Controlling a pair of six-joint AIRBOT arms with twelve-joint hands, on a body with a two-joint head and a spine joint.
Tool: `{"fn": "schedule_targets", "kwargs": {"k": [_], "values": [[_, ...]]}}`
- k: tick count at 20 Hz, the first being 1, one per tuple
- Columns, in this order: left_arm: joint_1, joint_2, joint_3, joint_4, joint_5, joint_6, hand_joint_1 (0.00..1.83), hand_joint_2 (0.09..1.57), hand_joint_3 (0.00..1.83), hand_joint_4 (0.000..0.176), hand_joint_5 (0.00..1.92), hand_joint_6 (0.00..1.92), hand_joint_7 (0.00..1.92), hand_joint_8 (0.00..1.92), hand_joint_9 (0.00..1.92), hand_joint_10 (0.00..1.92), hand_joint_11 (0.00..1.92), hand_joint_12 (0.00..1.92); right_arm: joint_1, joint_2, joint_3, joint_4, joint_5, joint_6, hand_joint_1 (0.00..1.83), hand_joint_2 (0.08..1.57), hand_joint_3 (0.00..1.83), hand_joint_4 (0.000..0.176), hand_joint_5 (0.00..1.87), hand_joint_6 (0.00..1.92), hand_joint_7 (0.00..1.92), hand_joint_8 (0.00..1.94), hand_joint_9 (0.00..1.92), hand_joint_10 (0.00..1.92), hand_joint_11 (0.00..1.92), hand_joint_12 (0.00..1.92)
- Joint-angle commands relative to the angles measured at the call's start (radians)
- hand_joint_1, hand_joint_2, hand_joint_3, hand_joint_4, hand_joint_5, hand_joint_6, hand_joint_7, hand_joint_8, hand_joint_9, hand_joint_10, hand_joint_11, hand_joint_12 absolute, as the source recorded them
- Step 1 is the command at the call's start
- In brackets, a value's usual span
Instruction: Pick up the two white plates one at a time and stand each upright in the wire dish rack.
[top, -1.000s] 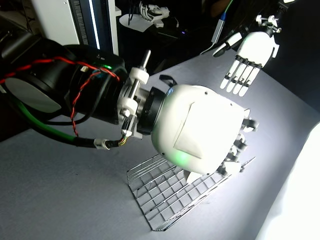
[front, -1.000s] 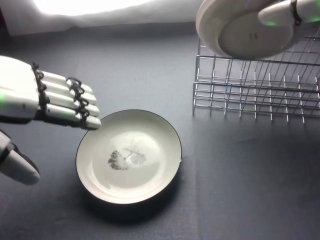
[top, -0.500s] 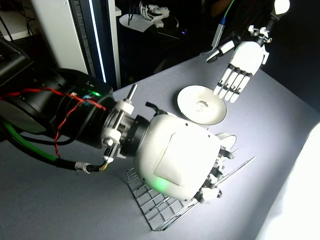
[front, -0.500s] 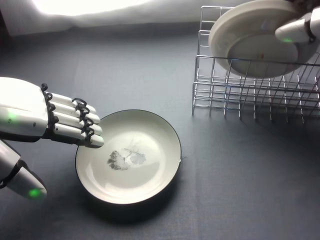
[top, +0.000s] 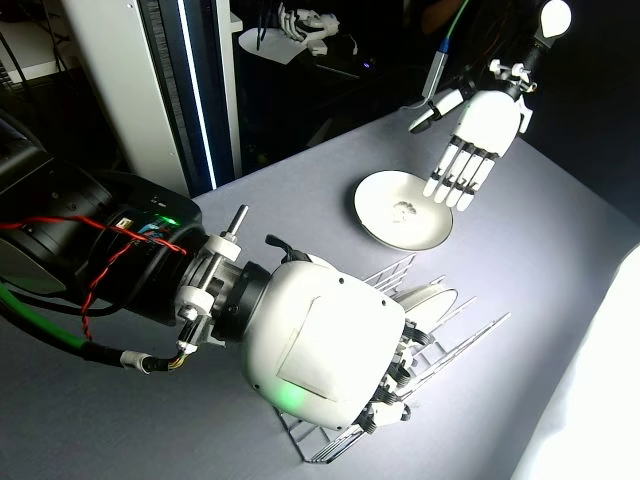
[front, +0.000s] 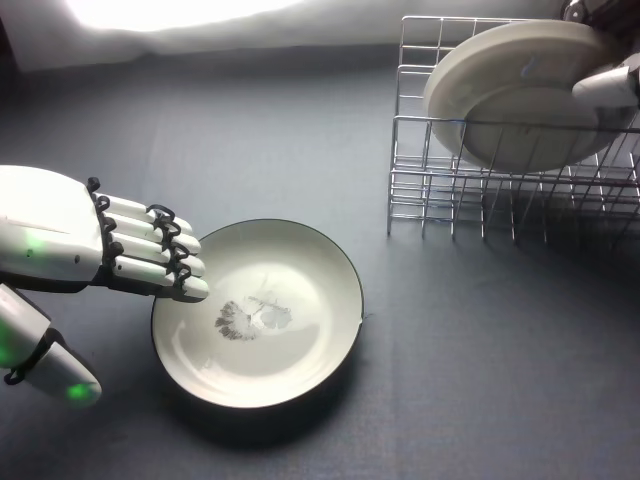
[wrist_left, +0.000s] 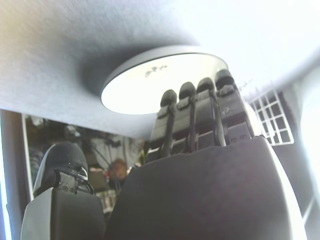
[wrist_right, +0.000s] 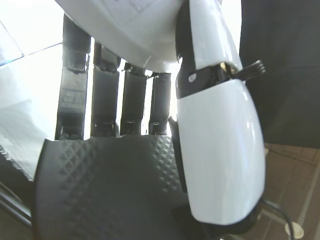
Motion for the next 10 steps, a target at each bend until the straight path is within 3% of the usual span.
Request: {"fn": "schedule_targets", "kwargs": {"k": [1, 4, 5, 7, 8, 9, 10], "values": [[-0.003, -0.003, 0.0, -0.064, -0.021, 0.002, 0.0, 1.09, 0.01, 0.0, 0.07, 0.0, 0.05, 0.0, 0.0, 0.0, 0.0, 0.0, 0.004, 0.009, 0.008, -0.005, 0.132, 0.003, 1.22, 1.1, 0.0, 0.028, 0.99, 0.96, 1.03, 0.93, 1.06, 0.46, 0.68, 1.2], [0.003, -0.005, -0.004, -0.068, -0.018, 0.009, 0.0, 1.09, 0.0, 0.0, 0.07, 0.0, 0.06, 0.01, 0.01, 0.0, 0.0, 0.0, -0.002, 0.009, 0.008, -0.029, 0.143, 0.002, 1.22, 1.11, 0.0, 0.031, 0.98, 0.98, 1.01, 0.94, 1.07, 0.4, 0.67, 1.2], [0.008, -0.006, -0.004, -0.07, -0.015, 0.011, 0.0, 1.07, 0.0, 0.0, 0.06, 0.0, 0.06, 0.0, 0.01, 0.0, 0.0, 0.0, -0.002, 0.009, 0.008, -0.031, 0.143, 0.002, 1.21, 1.13, 0.0, 0.029, 0.94, 1.07, 0.98, 0.96, 1.03, 0.36, 0.63, 1.21], [0.018, -0.009, -0.004, -0.073, -0.011, 0.014, 0.0, 1.07, 0.0, 0.0, 0.07, 0.01, 0.06, 0.0, 0.01, 0.0, 0.0, 0.0, 0.005, 0.009, 0.008, -0.031, 0.143, 0.002, 1.21, 1.13, 0.0, 0.025, 0.92, 1.12, 0.99, 0.93, 1.06, 0.17, 0.62, 1.16], [0.022, -0.011, -0.004, -0.074, -0.009, 0.016, 0.0, 1.08, 0.0, 0.0, 0.07, 0.0, 0.06, 0.0, 0.01, 0.0, 0.0, 0.0, 0.01, 0.009, 0.008, -0.031, 0.143, 0.002, 1.13, 1.15, 0.0, 0.0, 0.9, 1.11, 0.96, 0.42, 1.04, 0.1, 0.58, 1.15], [0.026, -0.012, -0.004, -0.075, -0.008, 0.016, 0.0, 1.08, 0.0, 0.0, 0.08, 0.01, 0.06, 0.0, 0.02, 0.01, 0.01, 0.0, 0.019, 0.009, 0.008, -0.031, 0.143, 0.002, 1.09, 1.17, 0.0, 0.0, 0.86, 1.16, 0.95, 0.16, 0.98, 0.04, 0.49, 1.17], [0.029, -0.014, -0.004, -0.075, -0.006, 0.017, 0.0, 1.08, 0.0, 0.0, 0.07, 0.0, 0.06, 0.0, 0.01, 0.0, 0.0, 0.0, 0.028, 0.008, 0.007, -0.031, 0.142, 0.003, 1.07, 1.18, 0.0, 0.0, 0.84, 1.2, 0.92, 0.07, 0.93, 0.02, 0.43, 1.18]]}}
